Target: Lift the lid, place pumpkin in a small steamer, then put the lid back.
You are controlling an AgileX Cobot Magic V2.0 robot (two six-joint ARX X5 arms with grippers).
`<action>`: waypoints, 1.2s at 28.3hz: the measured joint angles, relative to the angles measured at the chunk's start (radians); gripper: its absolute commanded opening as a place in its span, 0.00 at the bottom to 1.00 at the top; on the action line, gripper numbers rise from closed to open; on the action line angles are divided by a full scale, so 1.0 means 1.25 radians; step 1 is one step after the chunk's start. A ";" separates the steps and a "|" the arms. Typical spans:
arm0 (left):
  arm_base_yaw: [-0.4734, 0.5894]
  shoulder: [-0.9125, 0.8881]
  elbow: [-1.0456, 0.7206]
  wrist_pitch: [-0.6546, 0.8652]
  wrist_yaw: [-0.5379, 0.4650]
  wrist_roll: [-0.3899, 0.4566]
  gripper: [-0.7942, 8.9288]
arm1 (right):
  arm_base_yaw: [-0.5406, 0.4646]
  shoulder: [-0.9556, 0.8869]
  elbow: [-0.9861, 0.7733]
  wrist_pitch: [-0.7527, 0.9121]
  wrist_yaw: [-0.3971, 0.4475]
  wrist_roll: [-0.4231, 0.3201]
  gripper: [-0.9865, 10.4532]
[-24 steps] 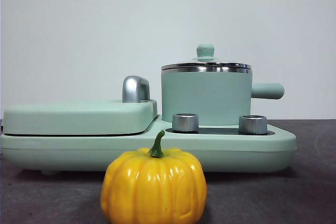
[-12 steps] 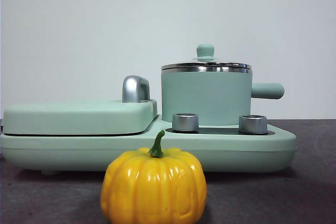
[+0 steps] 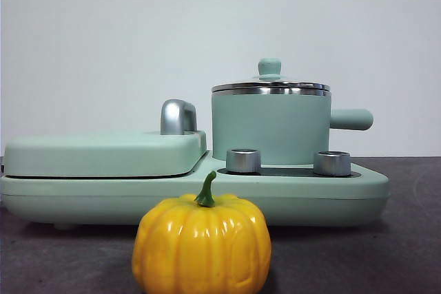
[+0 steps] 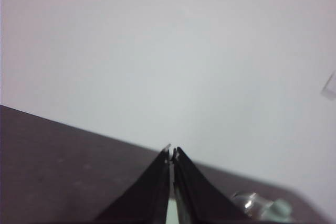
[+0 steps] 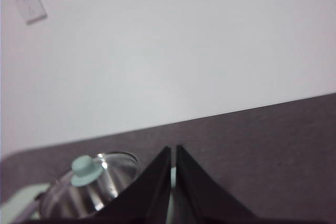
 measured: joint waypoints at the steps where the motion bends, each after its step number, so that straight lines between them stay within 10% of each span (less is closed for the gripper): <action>1: 0.000 0.016 0.020 -0.023 0.000 0.026 0.09 | 0.000 0.012 0.023 -0.024 -0.001 -0.028 0.10; 11: -0.001 0.193 0.148 -0.149 0.059 0.174 0.09 | 0.000 0.151 0.183 -0.211 -0.038 -0.247 0.10; 34: -0.141 0.508 0.294 -0.256 0.192 0.500 0.09 | 0.175 0.381 0.218 -0.289 -0.104 -0.434 0.10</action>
